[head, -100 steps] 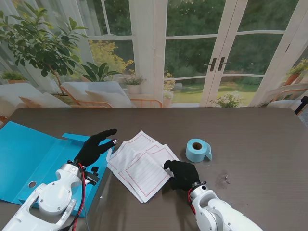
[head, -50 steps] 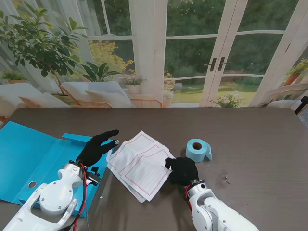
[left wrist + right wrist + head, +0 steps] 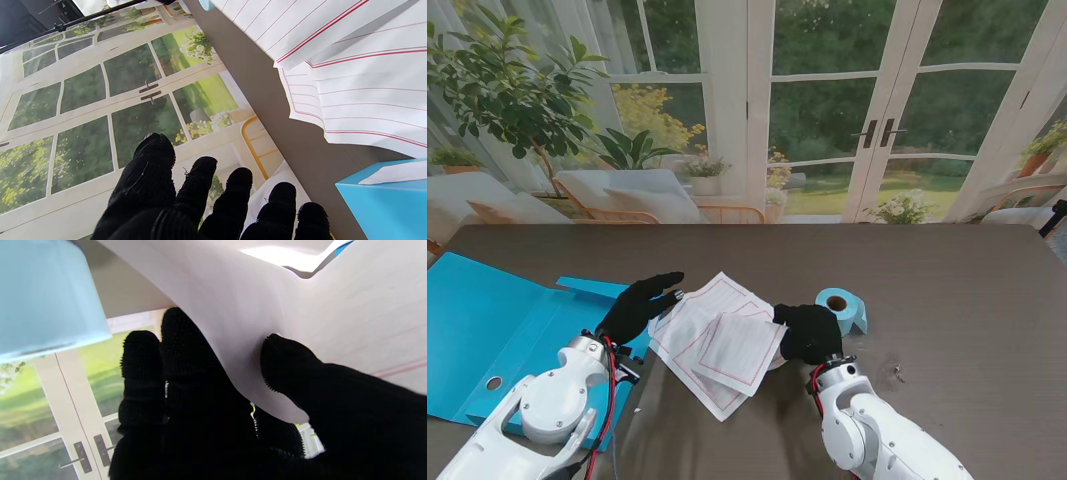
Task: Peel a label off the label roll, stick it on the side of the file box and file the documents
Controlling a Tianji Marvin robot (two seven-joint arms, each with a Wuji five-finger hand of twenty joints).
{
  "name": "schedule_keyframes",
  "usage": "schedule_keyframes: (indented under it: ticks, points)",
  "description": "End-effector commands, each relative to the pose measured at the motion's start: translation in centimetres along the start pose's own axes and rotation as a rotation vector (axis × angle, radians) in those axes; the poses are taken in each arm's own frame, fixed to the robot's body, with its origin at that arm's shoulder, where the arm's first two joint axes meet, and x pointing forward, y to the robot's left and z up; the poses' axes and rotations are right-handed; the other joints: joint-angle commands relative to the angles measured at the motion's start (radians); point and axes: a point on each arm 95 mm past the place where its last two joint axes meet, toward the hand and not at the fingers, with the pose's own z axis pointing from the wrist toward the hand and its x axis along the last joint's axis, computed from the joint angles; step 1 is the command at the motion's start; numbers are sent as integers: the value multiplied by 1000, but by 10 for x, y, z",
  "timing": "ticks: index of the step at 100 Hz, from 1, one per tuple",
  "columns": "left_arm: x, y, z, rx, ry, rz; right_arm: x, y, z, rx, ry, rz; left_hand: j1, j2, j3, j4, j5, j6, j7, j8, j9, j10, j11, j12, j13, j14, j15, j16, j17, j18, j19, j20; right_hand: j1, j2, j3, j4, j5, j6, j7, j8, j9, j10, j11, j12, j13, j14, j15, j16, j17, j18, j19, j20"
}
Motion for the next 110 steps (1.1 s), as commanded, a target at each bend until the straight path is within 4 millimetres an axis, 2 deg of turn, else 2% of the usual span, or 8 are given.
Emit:
schedule_keyframes:
  ticks: [1, 27, 33, 59, 62, 73, 82, 110]
  points:
    - [1, 4, 2, -27, -2, -11, 5, 10, 8, -22, 4, 11, -11, 53, -23, 25, 13, -7, 2, -2, 14, 0, 4, 8, 21, 8, 8, 8, 4, 3, 3, 2, 54, -21, 91, -1, 39, -85, 84, 21, 40, -11, 25, 17, 37, -27, 32, 14, 71, -29, 46, 6]
    - [6, 7, 9, -70, -13, -30, 6, 31, 21, -81, -1, 17, -23, 92, -35, 18, 16, 1, 1, -3, 52, 42, 20, 30, 75, 45, 32, 35, 47, 38, 40, 35, 55, -17, 89, -2, 35, -82, 90, 23, 41, -9, 26, 24, 36, -28, 45, 14, 78, -31, 45, 10]
    - [6, 8, 11, -83, -15, -37, 6, 36, 24, -96, -3, 19, -26, 99, -43, 15, 21, 3, 1, -3, 59, 47, 20, 45, 87, 52, 36, 60, 54, 45, 59, 65, 55, -16, 89, -3, 34, -82, 92, 24, 41, -9, 27, 26, 36, -29, 49, 15, 79, -32, 45, 12]
    - [7, 8, 16, -139, -48, -63, 6, 55, 34, -152, -18, 28, -42, 111, -46, 12, 14, 12, -3, -4, 76, 70, 27, 58, 119, 74, 50, 84, 88, 62, 79, 94, 57, -16, 89, -3, 31, -79, 94, 26, 39, -6, 29, 30, 35, -28, 53, 13, 79, -32, 44, 15]
    - [7, 8, 17, -142, -52, -63, 6, 57, 34, -157, -19, 29, -45, 111, -46, 11, 13, 14, -3, -4, 77, 73, 26, 67, 121, 76, 52, 101, 88, 65, 88, 120, 57, -15, 89, -3, 31, -79, 94, 26, 39, -5, 28, 30, 36, -28, 54, 13, 79, -32, 43, 16]
    - [7, 5, 19, -150, -65, -70, 6, 63, 37, -178, -17, 30, -55, 115, -49, 9, 13, 14, -4, -4, 90, 79, 32, 73, 142, 88, 63, 114, 109, 76, 101, 138, 57, -15, 88, -3, 32, -77, 95, 26, 39, -6, 30, 31, 36, -28, 57, 14, 78, -31, 43, 18]
    - [6, 2, 20, -166, -85, -88, 8, 69, 39, -197, -20, 40, -94, 128, -57, 5, 7, 22, -6, -5, 91, 85, 32, 83, 143, 96, 69, 133, 114, 82, 112, 166, 58, -15, 89, -3, 31, -77, 95, 26, 39, -3, 31, 32, 35, -27, 60, 14, 78, -28, 44, 20]
    - [6, -7, 28, -235, -112, -174, 16, 82, 38, -253, -22, 92, -246, 155, -75, -2, -18, 10, -10, -3, 40, 78, 18, 79, 106, 87, 43, 127, 90, 72, 97, 183, 60, -14, 88, -3, 31, -75, 95, 27, 39, -2, 32, 33, 35, -25, 63, 13, 77, -27, 43, 23]
